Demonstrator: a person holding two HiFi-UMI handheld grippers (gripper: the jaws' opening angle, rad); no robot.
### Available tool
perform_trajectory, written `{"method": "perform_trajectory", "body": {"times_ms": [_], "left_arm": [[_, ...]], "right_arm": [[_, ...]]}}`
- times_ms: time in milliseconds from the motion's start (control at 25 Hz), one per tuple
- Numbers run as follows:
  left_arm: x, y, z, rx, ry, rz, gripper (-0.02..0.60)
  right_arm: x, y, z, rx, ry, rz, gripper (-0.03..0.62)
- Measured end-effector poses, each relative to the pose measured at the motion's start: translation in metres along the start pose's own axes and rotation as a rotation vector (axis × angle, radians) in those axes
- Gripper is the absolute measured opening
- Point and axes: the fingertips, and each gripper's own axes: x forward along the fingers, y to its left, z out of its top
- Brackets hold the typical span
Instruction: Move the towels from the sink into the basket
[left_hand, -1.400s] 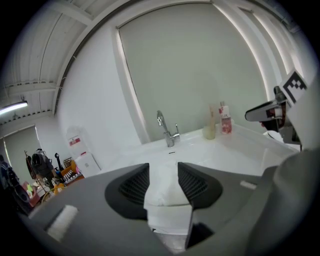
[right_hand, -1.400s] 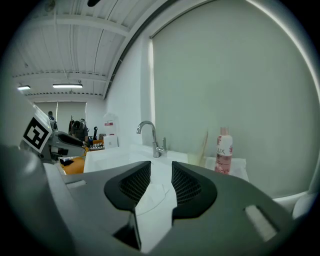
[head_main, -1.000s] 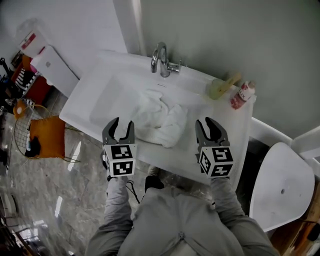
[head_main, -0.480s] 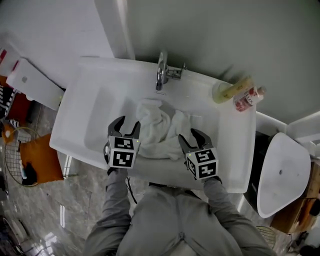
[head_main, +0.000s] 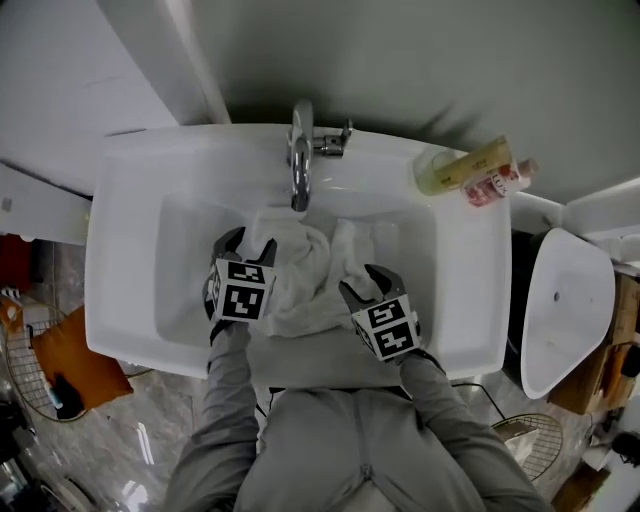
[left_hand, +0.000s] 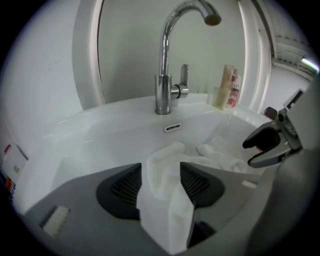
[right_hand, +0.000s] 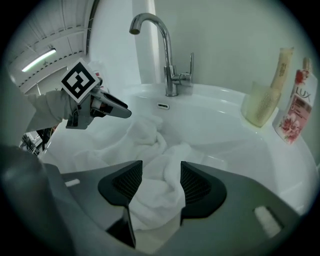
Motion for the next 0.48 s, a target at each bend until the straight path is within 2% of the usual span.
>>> {"method": "perform_trajectory", "body": {"times_ms": [480], "left_arm": [[0.064, 0.003, -0.011, 0.011, 0.076, -0.099, 0.264]], "right_arm": [[0.045, -0.01, -0.052, 0.075, 0.179, -0.023, 0.219]]}}
